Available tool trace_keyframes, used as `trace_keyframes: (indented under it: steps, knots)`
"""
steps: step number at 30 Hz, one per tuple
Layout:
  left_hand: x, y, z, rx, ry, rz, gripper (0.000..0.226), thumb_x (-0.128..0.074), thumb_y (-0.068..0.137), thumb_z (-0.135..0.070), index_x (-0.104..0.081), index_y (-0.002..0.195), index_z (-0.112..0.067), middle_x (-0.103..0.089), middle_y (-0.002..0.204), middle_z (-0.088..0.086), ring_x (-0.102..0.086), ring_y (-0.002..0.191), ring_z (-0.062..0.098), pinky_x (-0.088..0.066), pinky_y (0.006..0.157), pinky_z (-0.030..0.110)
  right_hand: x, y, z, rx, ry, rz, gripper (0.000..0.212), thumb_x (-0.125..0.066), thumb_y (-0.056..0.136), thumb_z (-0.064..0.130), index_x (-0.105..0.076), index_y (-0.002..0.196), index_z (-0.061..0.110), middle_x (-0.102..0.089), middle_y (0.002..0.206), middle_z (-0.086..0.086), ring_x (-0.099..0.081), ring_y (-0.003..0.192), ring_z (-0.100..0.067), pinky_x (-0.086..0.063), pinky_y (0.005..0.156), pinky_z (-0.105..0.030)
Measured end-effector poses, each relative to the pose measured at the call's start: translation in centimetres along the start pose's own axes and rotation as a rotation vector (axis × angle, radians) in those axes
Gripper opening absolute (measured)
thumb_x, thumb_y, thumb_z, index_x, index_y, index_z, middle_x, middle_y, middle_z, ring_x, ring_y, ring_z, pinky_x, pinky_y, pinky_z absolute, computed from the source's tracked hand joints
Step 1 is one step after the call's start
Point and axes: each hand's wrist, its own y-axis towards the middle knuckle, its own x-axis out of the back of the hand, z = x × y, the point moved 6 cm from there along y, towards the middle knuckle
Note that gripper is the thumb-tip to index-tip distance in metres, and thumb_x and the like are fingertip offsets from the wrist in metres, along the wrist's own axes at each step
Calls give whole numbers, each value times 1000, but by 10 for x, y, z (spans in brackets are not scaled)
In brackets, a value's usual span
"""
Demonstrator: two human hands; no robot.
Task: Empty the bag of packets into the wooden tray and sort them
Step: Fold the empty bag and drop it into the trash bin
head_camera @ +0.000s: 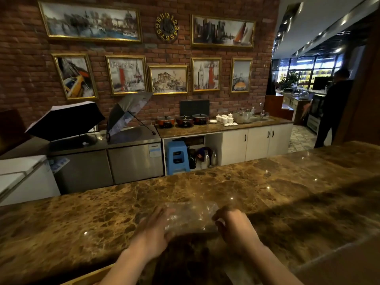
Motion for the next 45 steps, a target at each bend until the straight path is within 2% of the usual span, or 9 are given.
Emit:
trace_keyframes:
  steps: [6, 12, 17, 21, 24, 30, 36, 40, 45]
  knots:
    - [84, 22, -29, -102, -6, -173, 65, -65, 91, -20, -36, 146, -37, -33, 149, -13, -41, 136, 18, -41, 112, 42, 74, 32, 29, 79, -11, -191, 24, -65, 96, 23, -72, 119, 27, -73, 117, 7, -68, 103, -8, -55, 88, -23]
    - [165, 36, -60, -227, 90, -423, 63, -74, 84, -24, -46, 140, -25, -51, 139, 3, -57, 122, 27, -51, 98, 43, 147, 57, 52, 155, 13, -380, 15, -68, 91, 19, -75, 105, 18, -73, 102, -2, -68, 93, -22, -60, 83, -43]
    - [215, 29, -84, -259, 89, -570, 63, -78, 82, -24, -43, 135, -27, -54, 131, -1, -62, 110, 24, -55, 88, 42, 191, 64, 71, 203, 41, -496, 16, -68, 91, 16, -75, 105, 20, -72, 100, 2, -66, 91, -18, -59, 79, -40]
    - [239, 16, -92, -253, 117, -622, 55, -77, 83, -23, -48, 130, -21, -54, 133, 2, -60, 112, 24, -48, 83, 31, 210, 65, 86, 229, 50, -513, 17, -70, 91, 16, -76, 106, 21, -71, 99, 4, -64, 89, -15, -59, 78, -37]
    - [252, 5, -91, -246, 136, -639, 52, -74, 86, -23, -48, 131, -19, -51, 137, 2, -59, 115, 27, -50, 83, 35, 215, 66, 99, 253, 65, -525, 17, -71, 90, 16, -75, 106, 22, -70, 100, 5, -64, 91, -14, -57, 79, -34]
    - [274, -33, -59, -95, 260, -682, 50, -67, 90, -29, -44, 135, -28, -37, 148, -3, -55, 124, 27, -53, 91, 44, 201, 76, 147, 341, 68, -503, 15, -71, 89, 17, -73, 103, 24, -71, 100, 3, -67, 90, -21, -59, 76, -41]
    - [304, -99, 1, 25, 276, -750, 51, -71, 89, -24, -49, 134, -26, -46, 139, -6, -56, 120, 20, -53, 89, 37, 173, 72, 235, 440, 169, -450, 17, -69, 89, 17, -74, 105, 20, -73, 102, 0, -67, 93, -21, -59, 80, -45]
    - [327, -162, 55, 150, 290, -775, 50, -67, 90, -27, -45, 136, -30, -50, 137, -5, -57, 117, 21, -53, 92, 43, 147, 64, 313, 539, 191, -427, 13, -70, 86, 19, -73, 98, 19, -73, 96, -4, -69, 88, -27, -58, 74, -45]
    - [337, -248, 130, 305, 225, -738, 61, -65, 85, -57, -42, 138, -36, -52, 136, -11, -56, 120, 16, -53, 95, 38, 107, 40, 427, 685, 283, -361, 12, -69, 86, 18, -75, 95, 23, -74, 97, -2, -69, 87, -27, -57, 70, -42]
